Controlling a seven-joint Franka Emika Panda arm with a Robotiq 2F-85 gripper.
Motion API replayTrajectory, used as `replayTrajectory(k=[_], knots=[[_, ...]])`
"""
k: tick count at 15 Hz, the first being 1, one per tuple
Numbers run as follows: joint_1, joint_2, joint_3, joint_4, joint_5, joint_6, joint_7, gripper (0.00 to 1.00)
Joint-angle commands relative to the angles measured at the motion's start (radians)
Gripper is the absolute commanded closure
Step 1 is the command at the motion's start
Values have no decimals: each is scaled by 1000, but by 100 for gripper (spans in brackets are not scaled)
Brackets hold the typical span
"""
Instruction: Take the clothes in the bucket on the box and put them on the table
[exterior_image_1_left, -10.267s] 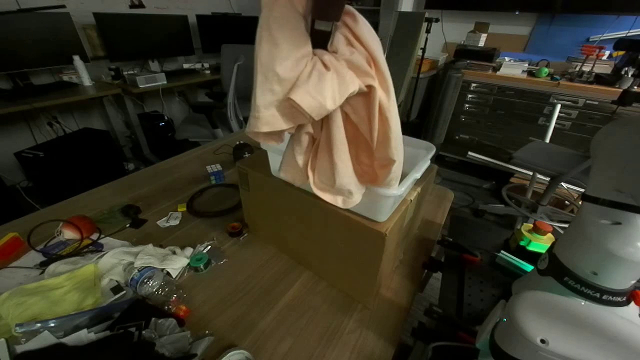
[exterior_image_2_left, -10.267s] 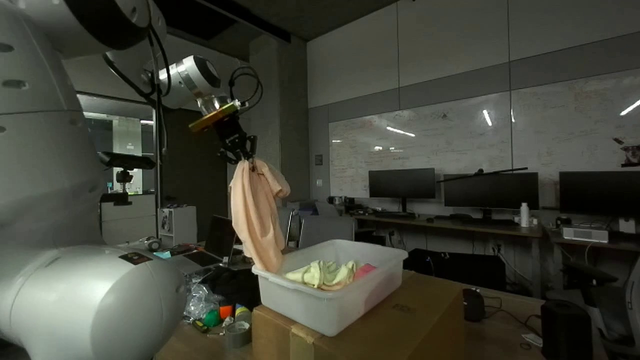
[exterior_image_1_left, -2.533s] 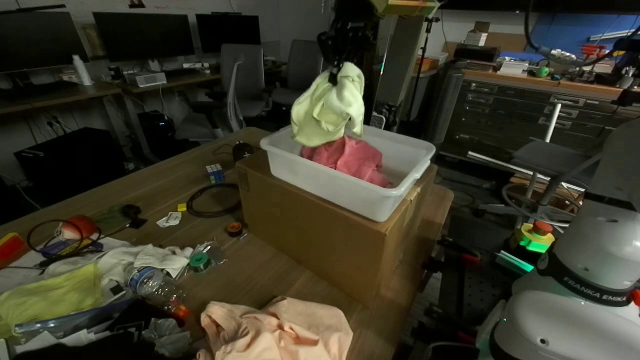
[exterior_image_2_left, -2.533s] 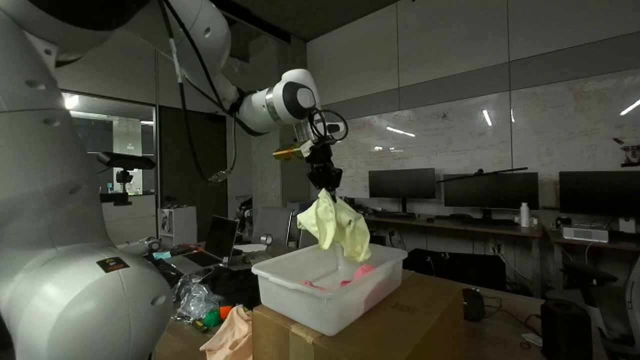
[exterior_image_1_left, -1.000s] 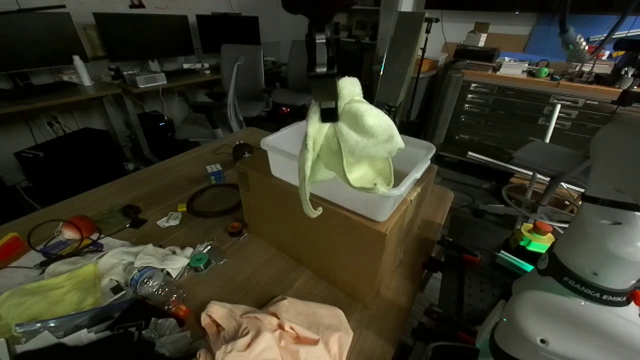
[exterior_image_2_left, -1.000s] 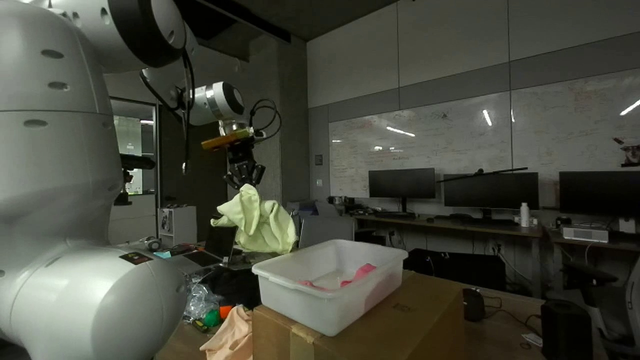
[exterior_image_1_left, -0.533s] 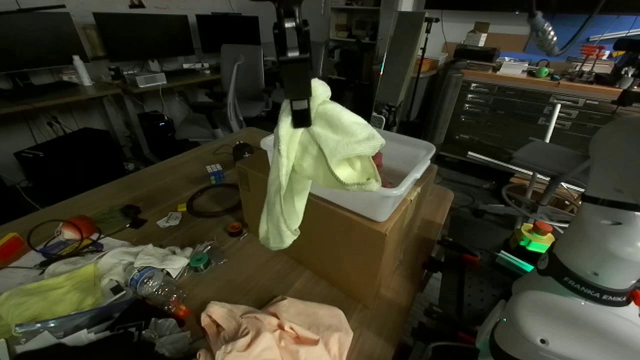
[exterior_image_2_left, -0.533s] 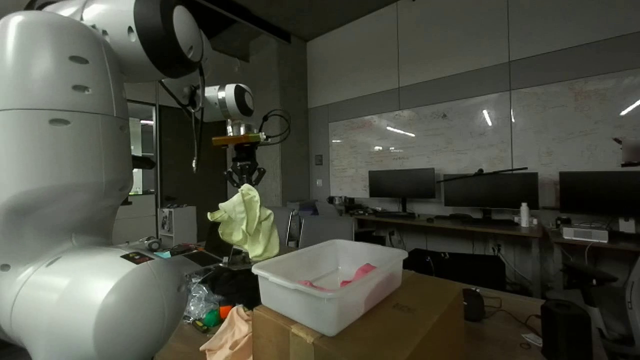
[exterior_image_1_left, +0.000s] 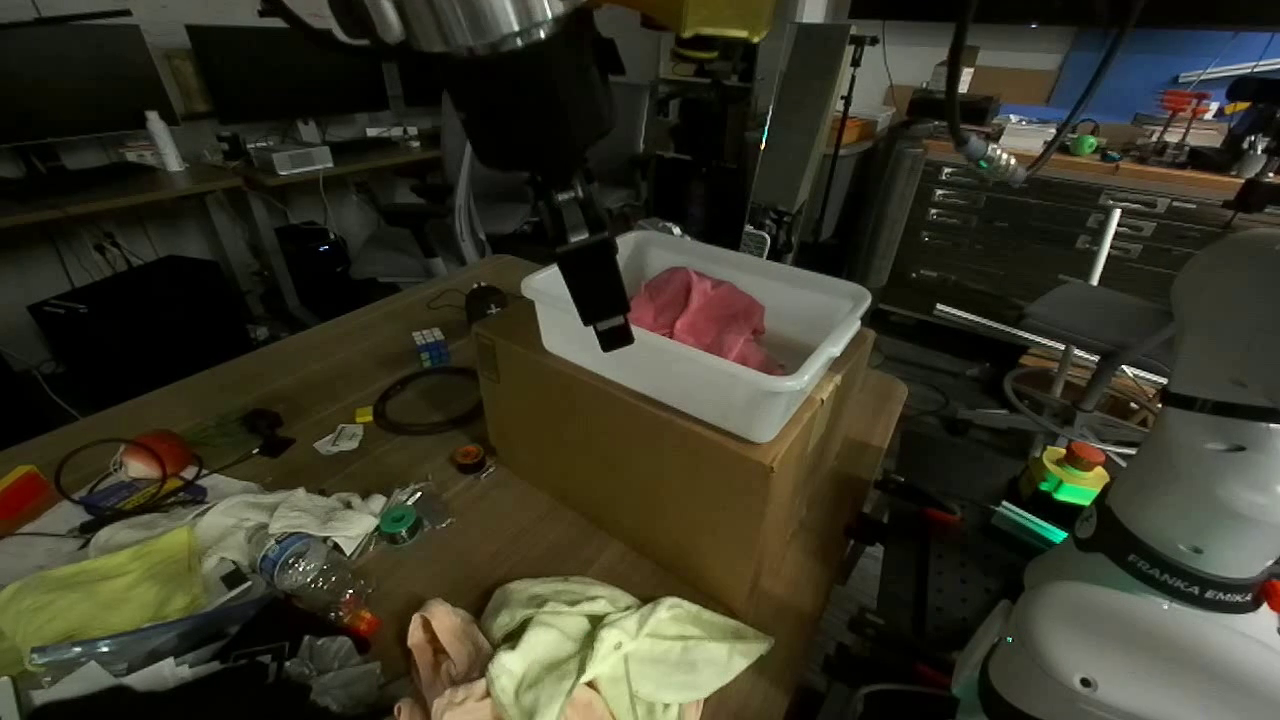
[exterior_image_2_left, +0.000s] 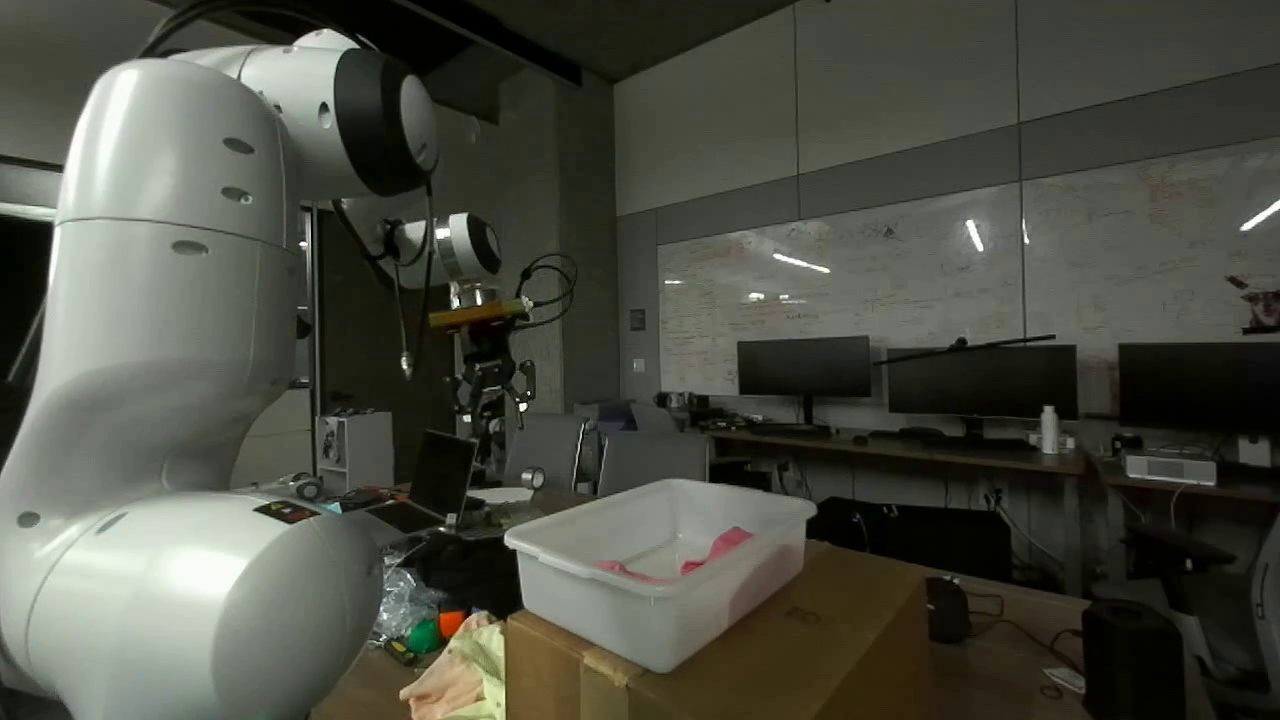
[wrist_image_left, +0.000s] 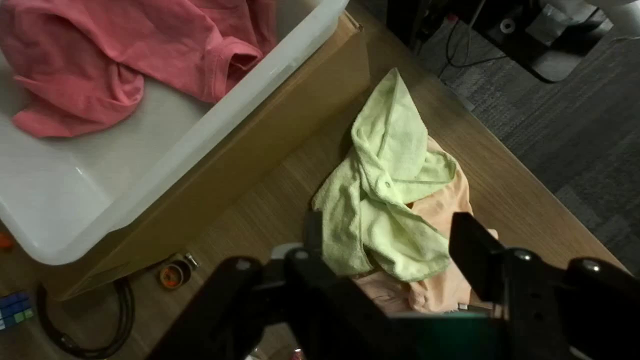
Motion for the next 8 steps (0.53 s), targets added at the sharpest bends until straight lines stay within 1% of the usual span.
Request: replayTrajectory(k=[1, 2, 8], knots=[[-3, -3, -30, 15, -44, -13, 10, 3], [-14, -20, -43, -2, -40, 8, 32, 0], [-87, -96, -135, -88, -11, 96, 128, 0]])
